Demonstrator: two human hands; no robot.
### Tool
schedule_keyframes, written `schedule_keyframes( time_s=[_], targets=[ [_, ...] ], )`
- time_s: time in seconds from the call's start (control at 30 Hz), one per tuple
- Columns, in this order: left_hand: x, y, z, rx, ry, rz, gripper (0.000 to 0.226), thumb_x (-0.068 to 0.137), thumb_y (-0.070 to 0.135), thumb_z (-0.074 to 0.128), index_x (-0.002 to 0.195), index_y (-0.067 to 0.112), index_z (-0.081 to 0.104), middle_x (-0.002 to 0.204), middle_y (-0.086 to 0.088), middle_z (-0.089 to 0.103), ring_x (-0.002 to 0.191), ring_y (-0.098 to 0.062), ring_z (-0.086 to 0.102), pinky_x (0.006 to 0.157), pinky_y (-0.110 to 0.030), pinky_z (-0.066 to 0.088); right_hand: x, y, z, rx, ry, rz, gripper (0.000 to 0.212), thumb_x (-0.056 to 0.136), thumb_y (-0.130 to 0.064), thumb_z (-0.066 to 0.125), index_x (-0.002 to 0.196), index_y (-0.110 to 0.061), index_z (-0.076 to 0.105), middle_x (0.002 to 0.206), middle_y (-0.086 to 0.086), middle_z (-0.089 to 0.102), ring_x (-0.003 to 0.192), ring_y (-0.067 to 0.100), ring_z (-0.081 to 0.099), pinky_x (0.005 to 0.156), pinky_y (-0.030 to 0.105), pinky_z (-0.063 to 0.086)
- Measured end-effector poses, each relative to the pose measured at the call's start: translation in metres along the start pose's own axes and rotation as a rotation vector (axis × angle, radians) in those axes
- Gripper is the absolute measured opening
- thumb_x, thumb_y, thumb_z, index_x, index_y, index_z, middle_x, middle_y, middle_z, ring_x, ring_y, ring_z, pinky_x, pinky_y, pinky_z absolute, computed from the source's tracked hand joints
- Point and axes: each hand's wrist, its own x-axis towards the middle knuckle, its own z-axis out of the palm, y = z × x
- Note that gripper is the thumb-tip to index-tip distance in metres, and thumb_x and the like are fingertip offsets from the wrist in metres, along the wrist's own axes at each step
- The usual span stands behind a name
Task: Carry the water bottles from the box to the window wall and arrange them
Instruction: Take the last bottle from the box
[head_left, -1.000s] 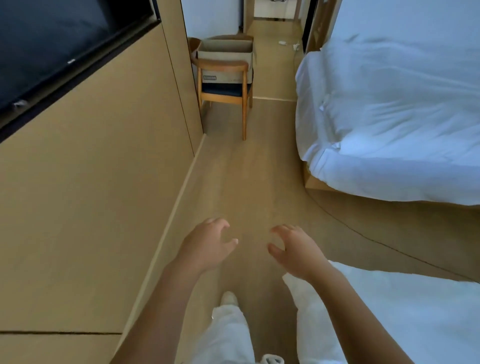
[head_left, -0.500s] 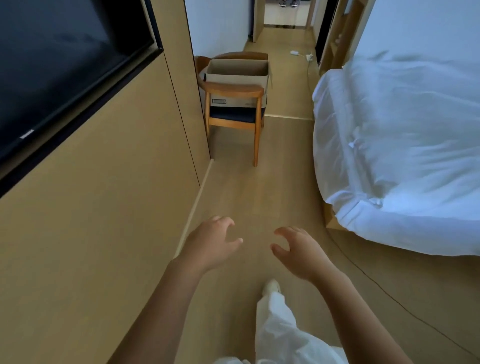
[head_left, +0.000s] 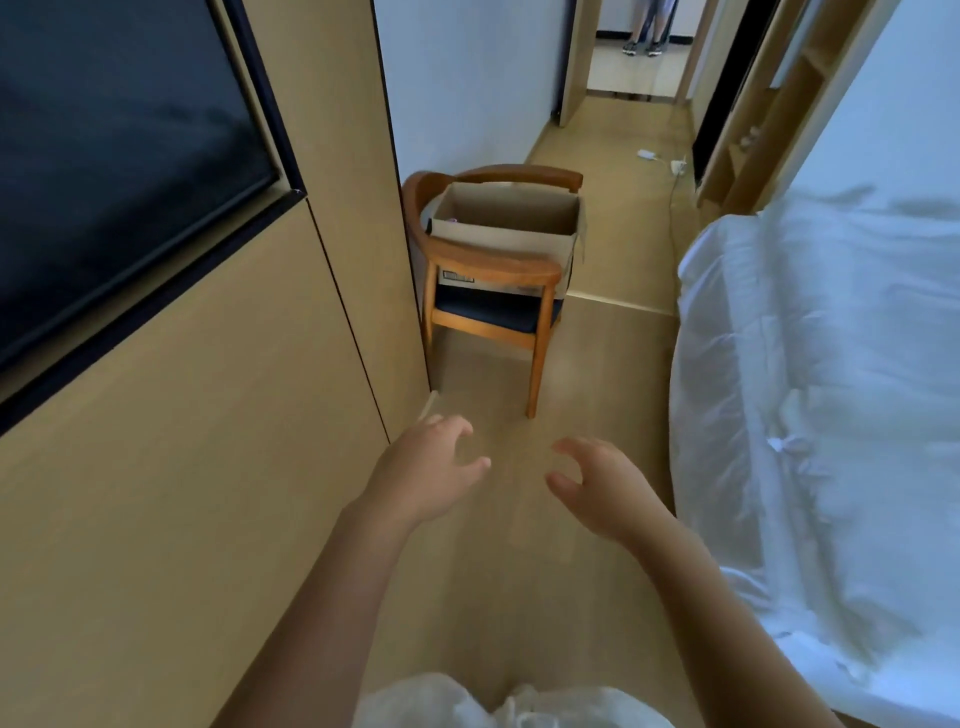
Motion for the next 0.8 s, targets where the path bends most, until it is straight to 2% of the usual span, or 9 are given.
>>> schedule_keyframes(
  time_s=[0.13, 0.27, 0.4, 0.5, 0.6, 0.67, 0.73, 0.8],
  targets=[
    [0.067, 0.002, -0.01, -0.002, 0.006, -0.037, 0.046, 0.088, 0.047, 0.056, 0.128, 0.024, 0.05, 0.13, 0.001, 0.052, 0.096, -0.013, 0.053, 0.073, -0.027, 0.04, 0.07, 0.006, -0.019, 0.013, -0.027, 0.001, 0.05, 0.09, -0.041, 0.053, 0.135, -0.021, 0.046, 0.134, -0.001, 0.052, 0.124, 0.015, 0.047, 0.099, 0.029, 0.04],
    [0.144, -0.002, -0.018, -0.03, 0.024, -0.027, 0.045, 0.088, 0.045, 0.057, 0.127, 0.022, 0.052, 0.126, 0.003, 0.052, 0.104, -0.013, 0.054, 0.075, -0.026, 0.038, 0.142, 0.012, -0.03, 0.041, -0.016, -0.03, 0.038, 0.09, -0.039, 0.053, 0.124, -0.022, 0.053, 0.123, -0.004, 0.057, 0.114, 0.014, 0.052, 0.086, 0.019, 0.037],
    [0.233, -0.016, -0.035, -0.08, 0.04, -0.038, 0.048, 0.089, 0.044, 0.057, 0.13, 0.021, 0.05, 0.129, 0.004, 0.05, 0.11, -0.014, 0.053, 0.083, -0.027, 0.041, 0.227, 0.011, -0.04, 0.068, -0.032, -0.048, 0.039, 0.091, -0.037, 0.053, 0.127, -0.021, 0.052, 0.127, -0.003, 0.055, 0.119, 0.014, 0.05, 0.088, 0.018, 0.033],
    [0.308, -0.026, -0.06, -0.068, 0.051, -0.026, 0.047, 0.089, 0.043, 0.056, 0.13, 0.02, 0.049, 0.132, 0.004, 0.049, 0.113, -0.015, 0.052, 0.082, -0.027, 0.04, 0.301, 0.004, -0.056, 0.078, -0.013, -0.048, 0.043, 0.091, -0.037, 0.054, 0.131, -0.02, 0.05, 0.132, -0.003, 0.053, 0.121, 0.013, 0.049, 0.092, 0.019, 0.034],
    [0.379, -0.035, -0.089, -0.074, 0.066, -0.007, 0.041, 0.09, 0.042, 0.056, 0.125, 0.021, 0.052, 0.125, 0.003, 0.051, 0.1, -0.012, 0.052, 0.076, -0.027, 0.041, 0.374, -0.009, -0.074, 0.102, -0.01, -0.037, 0.037, 0.091, -0.034, 0.054, 0.125, -0.017, 0.055, 0.125, -0.003, 0.057, 0.113, 0.015, 0.053, 0.09, 0.022, 0.039],
    [0.42, -0.042, -0.103, -0.07, 0.06, -0.003, 0.038, 0.09, 0.042, 0.055, 0.122, 0.021, 0.053, 0.122, 0.004, 0.052, 0.095, -0.009, 0.049, 0.073, -0.025, 0.04, 0.419, -0.016, -0.083, 0.134, -0.009, -0.04, 0.034, 0.091, -0.033, 0.056, 0.122, -0.02, 0.056, 0.117, -0.007, 0.058, 0.104, 0.012, 0.055, 0.083, 0.017, 0.04],
    [0.454, -0.049, -0.112, -0.105, 0.042, 0.0, 0.039, 0.09, 0.042, 0.056, 0.122, 0.021, 0.053, 0.125, 0.004, 0.051, 0.103, -0.011, 0.052, 0.078, -0.024, 0.041, 0.462, -0.019, -0.088, 0.173, -0.012, -0.043, 0.028, 0.09, -0.032, 0.057, 0.117, -0.023, 0.058, 0.106, -0.012, 0.057, 0.094, 0.007, 0.054, 0.074, 0.015, 0.042],
    [0.48, -0.055, -0.116, -0.189, 0.025, -0.007, 0.044, 0.089, 0.041, 0.059, 0.127, 0.021, 0.052, 0.13, 0.005, 0.051, 0.115, -0.011, 0.051, 0.086, -0.024, 0.041, 0.499, -0.022, -0.089, 0.184, -0.026, -0.015, 0.034, 0.089, -0.033, 0.058, 0.122, -0.024, 0.055, 0.106, -0.013, 0.054, 0.093, 0.006, 0.051, 0.072, 0.014, 0.039]
  ],
)
